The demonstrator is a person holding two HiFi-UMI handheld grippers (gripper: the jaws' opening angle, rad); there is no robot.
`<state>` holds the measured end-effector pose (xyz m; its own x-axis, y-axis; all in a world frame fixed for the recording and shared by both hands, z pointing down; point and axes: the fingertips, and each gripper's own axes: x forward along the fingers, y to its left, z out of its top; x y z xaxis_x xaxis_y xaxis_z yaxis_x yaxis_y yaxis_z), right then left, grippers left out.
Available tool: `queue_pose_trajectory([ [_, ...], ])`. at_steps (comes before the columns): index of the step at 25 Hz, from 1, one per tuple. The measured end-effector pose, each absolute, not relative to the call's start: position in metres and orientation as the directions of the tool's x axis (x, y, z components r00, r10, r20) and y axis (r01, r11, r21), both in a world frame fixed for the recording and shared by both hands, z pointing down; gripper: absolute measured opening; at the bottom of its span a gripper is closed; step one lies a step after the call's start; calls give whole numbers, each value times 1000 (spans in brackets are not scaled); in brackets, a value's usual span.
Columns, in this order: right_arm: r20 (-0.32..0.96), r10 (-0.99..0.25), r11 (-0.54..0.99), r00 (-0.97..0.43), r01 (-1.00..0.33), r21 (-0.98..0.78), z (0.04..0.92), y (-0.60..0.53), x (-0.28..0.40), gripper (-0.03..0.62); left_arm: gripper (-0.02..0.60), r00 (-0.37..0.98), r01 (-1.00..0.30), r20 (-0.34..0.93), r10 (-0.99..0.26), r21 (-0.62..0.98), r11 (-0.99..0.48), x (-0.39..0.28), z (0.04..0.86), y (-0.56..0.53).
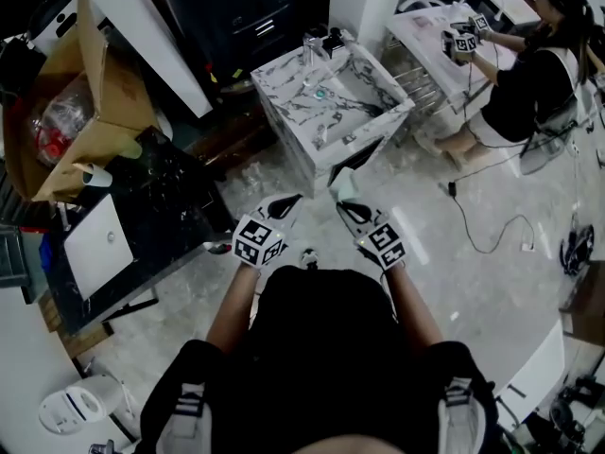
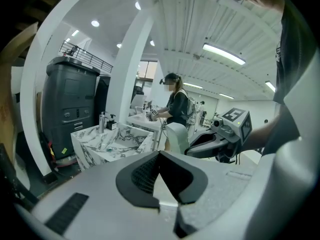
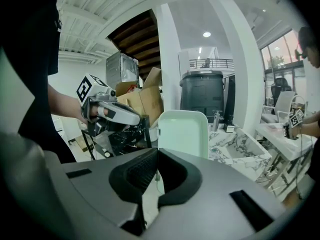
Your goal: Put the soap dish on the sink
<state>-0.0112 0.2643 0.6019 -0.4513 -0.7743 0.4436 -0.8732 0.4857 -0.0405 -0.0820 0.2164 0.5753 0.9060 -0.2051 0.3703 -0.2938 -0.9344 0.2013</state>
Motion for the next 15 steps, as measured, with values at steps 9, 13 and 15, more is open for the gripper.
queue_pose_trajectory([
  [9,454,-789,445,-415,-894,-43,613,265,-18,-2,-2,913,-266,370,-174,215,-940,-90,580,205],
  [13,453,-794,438,-405,-898,-35,615,262,-18,-2,-2,914,-254,373,-160,218,-942,-90,583,204],
  [15,457,-794,433,-402,-900,-39,616,263,-18,-2,-2,915,-246,373,-152,218,-944,-89,583,205],
])
